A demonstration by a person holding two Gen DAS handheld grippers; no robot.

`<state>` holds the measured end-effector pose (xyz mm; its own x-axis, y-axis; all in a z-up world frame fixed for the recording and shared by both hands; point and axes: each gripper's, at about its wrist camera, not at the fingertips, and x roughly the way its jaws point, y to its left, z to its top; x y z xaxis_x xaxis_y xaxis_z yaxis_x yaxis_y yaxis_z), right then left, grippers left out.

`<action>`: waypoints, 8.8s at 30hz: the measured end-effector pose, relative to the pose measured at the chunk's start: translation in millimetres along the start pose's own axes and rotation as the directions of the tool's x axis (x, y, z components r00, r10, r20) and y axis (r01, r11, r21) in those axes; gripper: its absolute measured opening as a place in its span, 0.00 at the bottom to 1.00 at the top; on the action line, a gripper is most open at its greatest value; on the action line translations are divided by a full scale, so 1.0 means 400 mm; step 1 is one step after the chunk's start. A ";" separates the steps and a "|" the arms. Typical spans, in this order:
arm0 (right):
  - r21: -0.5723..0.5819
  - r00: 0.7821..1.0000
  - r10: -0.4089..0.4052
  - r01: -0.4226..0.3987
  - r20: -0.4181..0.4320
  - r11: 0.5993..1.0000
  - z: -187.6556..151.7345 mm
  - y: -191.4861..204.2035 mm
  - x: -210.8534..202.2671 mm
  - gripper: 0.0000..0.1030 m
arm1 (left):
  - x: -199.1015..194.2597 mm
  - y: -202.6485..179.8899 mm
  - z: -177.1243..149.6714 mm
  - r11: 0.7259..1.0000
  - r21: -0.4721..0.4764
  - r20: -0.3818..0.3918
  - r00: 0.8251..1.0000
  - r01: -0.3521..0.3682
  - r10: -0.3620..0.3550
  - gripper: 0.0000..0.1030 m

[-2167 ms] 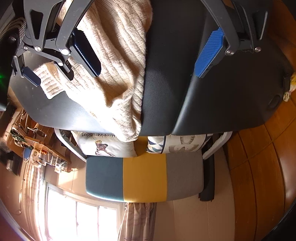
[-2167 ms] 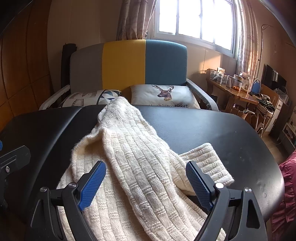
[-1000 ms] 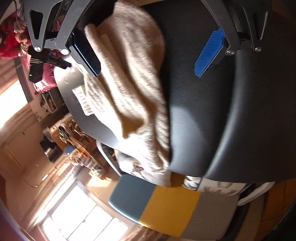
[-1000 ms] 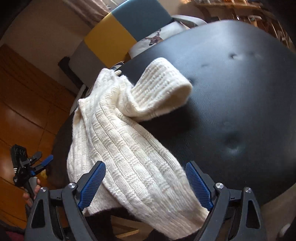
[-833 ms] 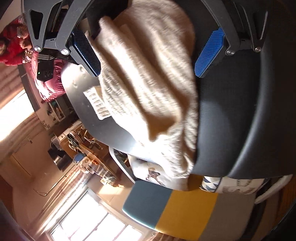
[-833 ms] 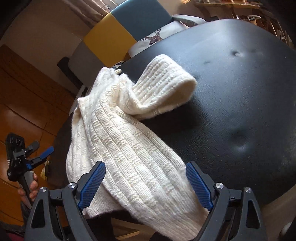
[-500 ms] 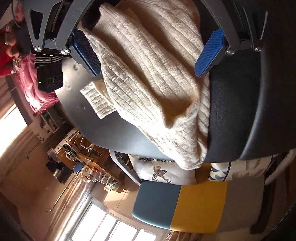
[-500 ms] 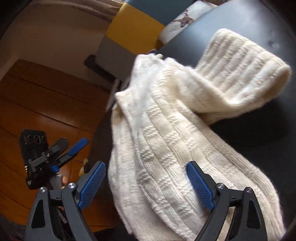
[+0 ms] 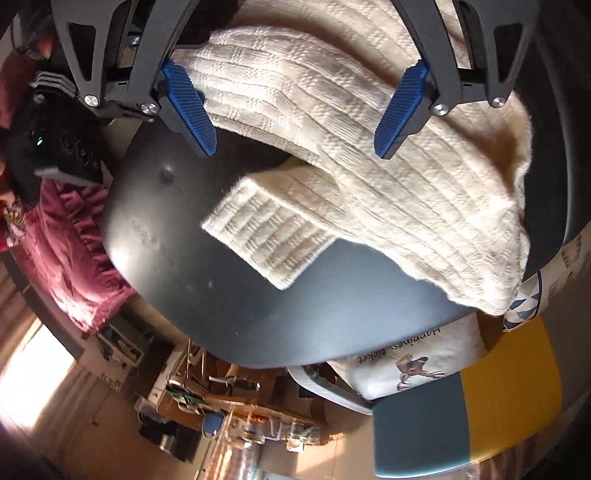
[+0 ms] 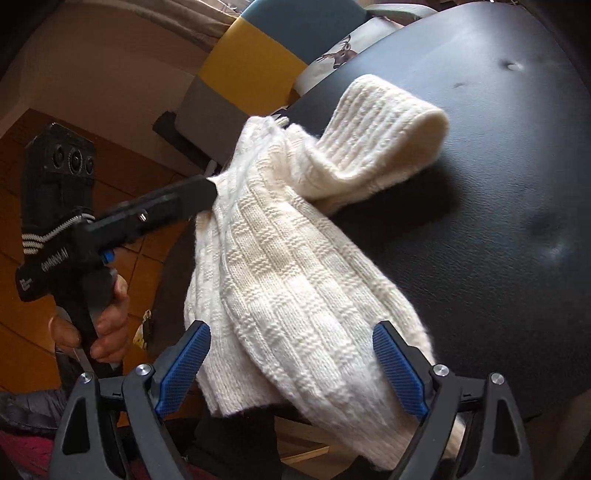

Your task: Fold clothes

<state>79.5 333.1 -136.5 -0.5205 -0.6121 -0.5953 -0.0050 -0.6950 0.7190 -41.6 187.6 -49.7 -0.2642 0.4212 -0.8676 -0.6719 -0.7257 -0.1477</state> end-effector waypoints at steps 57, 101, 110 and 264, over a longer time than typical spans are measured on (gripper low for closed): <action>-0.192 0.917 -0.388 0.398 0.091 0.897 0.362 0.141 0.201 0.89 | -0.122 0.630 -0.446 0.700 -0.669 0.211 0.967 0.250 -0.143 0.25; -0.267 0.860 -0.507 0.474 -0.065 0.839 0.380 0.023 0.335 1.00 | -0.447 0.793 -0.554 0.634 -0.774 0.254 0.912 -0.008 0.322 0.06; -0.181 0.747 -0.661 0.643 -0.069 0.744 0.443 -0.034 0.278 0.99 | -0.307 0.962 -0.785 0.401 -0.899 -0.022 0.933 -0.176 0.360 0.07; -0.473 0.964 -0.264 0.216 -0.037 0.854 0.597 0.341 0.509 0.78 | -0.401 0.953 -0.458 0.776 -0.610 0.280 0.873 -0.159 0.399 0.44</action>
<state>-231.2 203.7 -73.9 -0.4690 -0.4204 -0.7767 0.2870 -0.9043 0.3161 -128.6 -256.2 -53.6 -0.6924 0.2302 -0.6838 -0.0572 -0.9623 -0.2660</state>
